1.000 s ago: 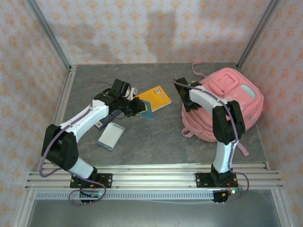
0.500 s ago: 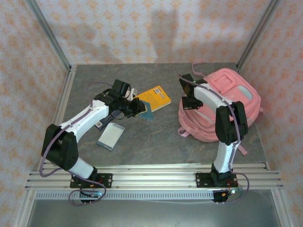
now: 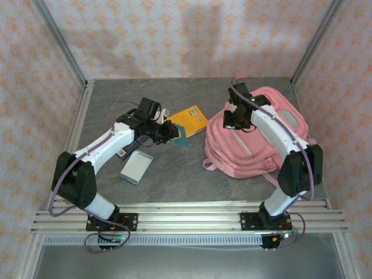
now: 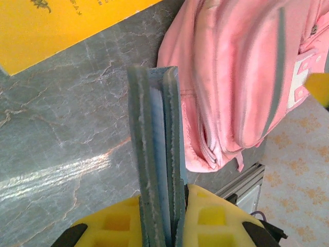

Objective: Pack books, pencil case, and school supplies into a backpack

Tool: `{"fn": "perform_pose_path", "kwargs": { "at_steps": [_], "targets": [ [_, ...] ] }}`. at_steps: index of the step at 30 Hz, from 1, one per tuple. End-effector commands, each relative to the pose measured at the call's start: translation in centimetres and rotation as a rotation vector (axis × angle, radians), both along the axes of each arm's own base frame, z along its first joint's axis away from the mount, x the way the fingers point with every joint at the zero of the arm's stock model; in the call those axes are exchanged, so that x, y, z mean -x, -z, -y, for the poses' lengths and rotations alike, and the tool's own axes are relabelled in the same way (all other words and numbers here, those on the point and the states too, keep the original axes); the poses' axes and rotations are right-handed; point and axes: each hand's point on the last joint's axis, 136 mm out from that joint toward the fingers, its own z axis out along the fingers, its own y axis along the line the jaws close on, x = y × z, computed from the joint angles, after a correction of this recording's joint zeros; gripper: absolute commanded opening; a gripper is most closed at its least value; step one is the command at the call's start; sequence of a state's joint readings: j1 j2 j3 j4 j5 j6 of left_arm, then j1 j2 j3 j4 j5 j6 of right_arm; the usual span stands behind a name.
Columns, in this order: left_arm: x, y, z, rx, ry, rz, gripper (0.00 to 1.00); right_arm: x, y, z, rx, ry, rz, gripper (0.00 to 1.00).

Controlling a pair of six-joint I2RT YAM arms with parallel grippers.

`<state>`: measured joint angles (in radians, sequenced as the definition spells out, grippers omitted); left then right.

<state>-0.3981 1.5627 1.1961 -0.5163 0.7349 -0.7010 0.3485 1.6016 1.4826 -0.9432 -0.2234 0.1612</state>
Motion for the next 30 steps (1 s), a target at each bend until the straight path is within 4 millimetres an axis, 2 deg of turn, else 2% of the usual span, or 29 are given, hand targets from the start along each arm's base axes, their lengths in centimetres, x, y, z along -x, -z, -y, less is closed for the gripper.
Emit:
{"fn": "perform_pose_path", "kwargs": {
  "at_steps": [1,6,8,9,11,12,14,16,19,22,25,26,28,29,30],
  "targets": [
    [-1.4,-0.7,1.8,0.015,0.046,0.043,0.00,1.3,-4.2,-0.3,-0.051,-0.001,0.057,0.00],
    [-2.0,-0.6,4.5,0.006,0.097,0.055,0.00,1.7,-5.9,0.6,-0.081,0.025,0.084,0.00],
    [-2.2,-0.1,4.5,0.003,0.080,0.054,0.00,1.9,-5.5,0.4,-0.083,0.005,0.065,0.00],
    [-2.3,0.0,4.5,0.003,0.072,0.056,0.00,2.1,-4.7,0.5,-0.064,0.000,0.035,0.04],
    [-2.1,0.2,4.1,-0.013,0.066,0.059,0.00,2.0,-3.1,1.3,0.016,-0.006,-0.019,0.37],
    [-2.0,0.3,3.9,-0.020,0.061,0.057,0.00,1.7,-2.1,1.9,0.075,-0.009,-0.034,0.46],
    [-1.7,0.4,3.5,-0.022,0.060,0.058,0.00,1.0,-0.4,2.8,0.180,-0.023,-0.047,0.56],
    [-1.2,0.6,3.3,-0.021,0.064,0.055,0.00,0.3,1.1,2.8,0.226,-0.054,-0.057,0.65],
    [-0.4,0.9,2.8,-0.013,0.068,0.047,0.00,-0.2,3.9,1.5,0.207,-0.129,-0.123,0.70],
    [0.4,1.6,2.4,-0.017,0.075,0.030,0.00,-0.5,5.9,0.2,0.161,-0.160,-0.177,0.69],
    [0.9,2.1,2.0,-0.015,0.074,0.021,0.00,-0.7,7.8,-1.1,0.111,-0.179,-0.231,0.62],
    [0.9,2.1,2.0,-0.016,0.073,0.021,0.00,-0.7,8.3,-1.3,0.099,-0.183,-0.249,0.55],
    [0.8,2.1,1.8,-0.014,0.069,0.023,0.00,-0.4,8.7,-1.7,0.086,-0.196,-0.275,0.31],
    [0.7,2.0,1.7,-0.015,0.067,0.026,0.00,-0.5,8.4,-1.4,0.096,-0.188,-0.268,0.13],
    [0.5,2.0,1.6,-0.014,0.063,0.028,0.00,-0.5,7.9,-1.0,0.105,-0.179,-0.251,0.03]
  ]
}}
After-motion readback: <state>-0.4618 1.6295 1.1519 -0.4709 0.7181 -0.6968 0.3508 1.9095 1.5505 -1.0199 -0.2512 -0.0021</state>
